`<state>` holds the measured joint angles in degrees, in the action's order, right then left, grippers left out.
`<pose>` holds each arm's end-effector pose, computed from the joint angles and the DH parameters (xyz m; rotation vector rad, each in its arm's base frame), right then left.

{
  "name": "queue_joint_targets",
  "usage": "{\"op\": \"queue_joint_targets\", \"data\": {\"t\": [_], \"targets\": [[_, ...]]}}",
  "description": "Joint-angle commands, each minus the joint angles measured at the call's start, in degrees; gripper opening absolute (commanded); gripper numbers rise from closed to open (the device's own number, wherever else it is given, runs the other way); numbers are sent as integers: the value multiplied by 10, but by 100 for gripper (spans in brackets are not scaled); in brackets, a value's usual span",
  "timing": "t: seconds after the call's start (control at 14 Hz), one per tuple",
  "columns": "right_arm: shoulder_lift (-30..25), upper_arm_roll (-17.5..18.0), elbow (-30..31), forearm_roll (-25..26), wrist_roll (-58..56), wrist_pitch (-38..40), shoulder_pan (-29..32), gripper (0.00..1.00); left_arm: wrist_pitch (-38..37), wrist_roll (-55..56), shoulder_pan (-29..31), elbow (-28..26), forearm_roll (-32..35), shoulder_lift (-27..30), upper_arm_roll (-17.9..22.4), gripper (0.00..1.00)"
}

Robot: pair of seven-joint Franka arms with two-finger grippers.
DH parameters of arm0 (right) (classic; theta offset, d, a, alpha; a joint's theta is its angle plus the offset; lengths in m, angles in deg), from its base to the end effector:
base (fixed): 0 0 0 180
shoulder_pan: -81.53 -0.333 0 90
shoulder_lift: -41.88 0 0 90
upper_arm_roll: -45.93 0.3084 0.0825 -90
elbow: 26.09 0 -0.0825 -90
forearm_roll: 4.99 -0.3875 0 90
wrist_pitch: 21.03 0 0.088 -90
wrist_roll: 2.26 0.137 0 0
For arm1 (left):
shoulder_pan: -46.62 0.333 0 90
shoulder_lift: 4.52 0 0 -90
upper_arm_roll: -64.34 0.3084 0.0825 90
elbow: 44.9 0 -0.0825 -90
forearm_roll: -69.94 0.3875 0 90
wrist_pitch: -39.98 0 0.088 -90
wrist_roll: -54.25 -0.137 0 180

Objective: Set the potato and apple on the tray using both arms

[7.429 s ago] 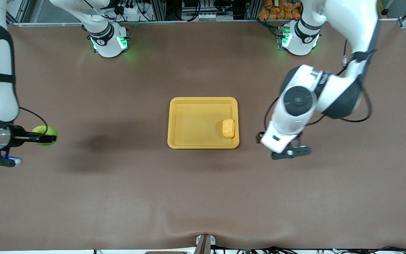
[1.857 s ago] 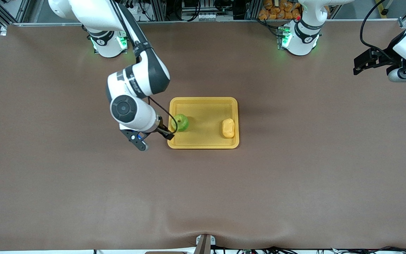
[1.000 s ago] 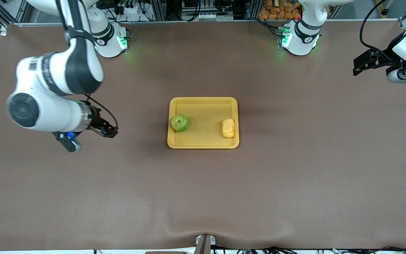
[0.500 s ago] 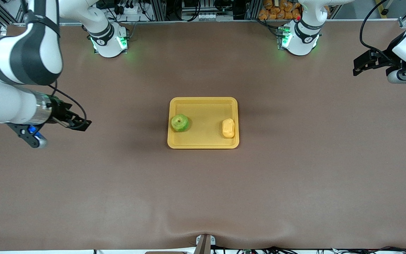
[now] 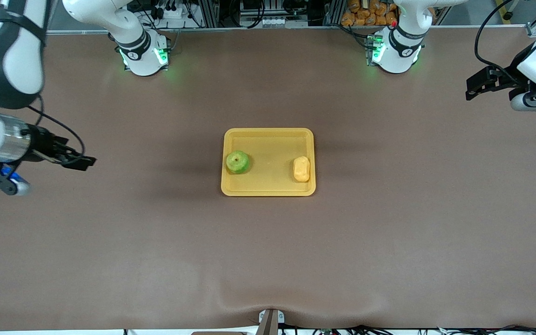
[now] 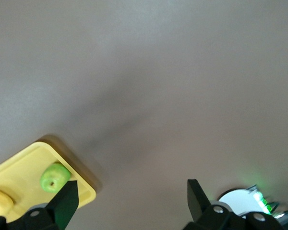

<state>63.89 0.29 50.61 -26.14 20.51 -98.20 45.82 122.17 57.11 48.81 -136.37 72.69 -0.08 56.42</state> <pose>0.6118 0.0230 0.5060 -2.9403 0.8067 0.4229 0.5153 -0.0473 0.6052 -3.0737 0.0688 0.1240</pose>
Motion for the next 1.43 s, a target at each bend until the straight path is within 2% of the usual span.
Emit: {"op": "queue_joint_targets", "data": {"t": [0.0,0.14,0.36,0.57,0.71,0.86,1.07,1.36], "targets": [[-9,73,-27,1,-65,19,94,100,3,-8,16,-5,2,3,-2,100],[-9,112,-49,4,-150,43,147,100,3,-8,17,-7,2,1,-1,100],[-6,123,-82,8,-241,37,200,100,8,-8,16,-6,2,-2,-1,100],[-7,159,-114,27,-314,44,253,100,11,-8,16,-4,2,-3,-2,100],[-9,195,-144,67,-317,46,280,100,11,-6,15,0,1,0,-3,100],[-12,254,-161,120,-315,61,302,100,12,-6,16,6,-1,-1,-2,100],[-59,339,-160,152,-309,69,354,100,17,-5,17,8,-5,-1,-1,100],[-97,352,-143,156,-251,81,362,100,18,-5,16,6,-6,2,-1,100]]}}
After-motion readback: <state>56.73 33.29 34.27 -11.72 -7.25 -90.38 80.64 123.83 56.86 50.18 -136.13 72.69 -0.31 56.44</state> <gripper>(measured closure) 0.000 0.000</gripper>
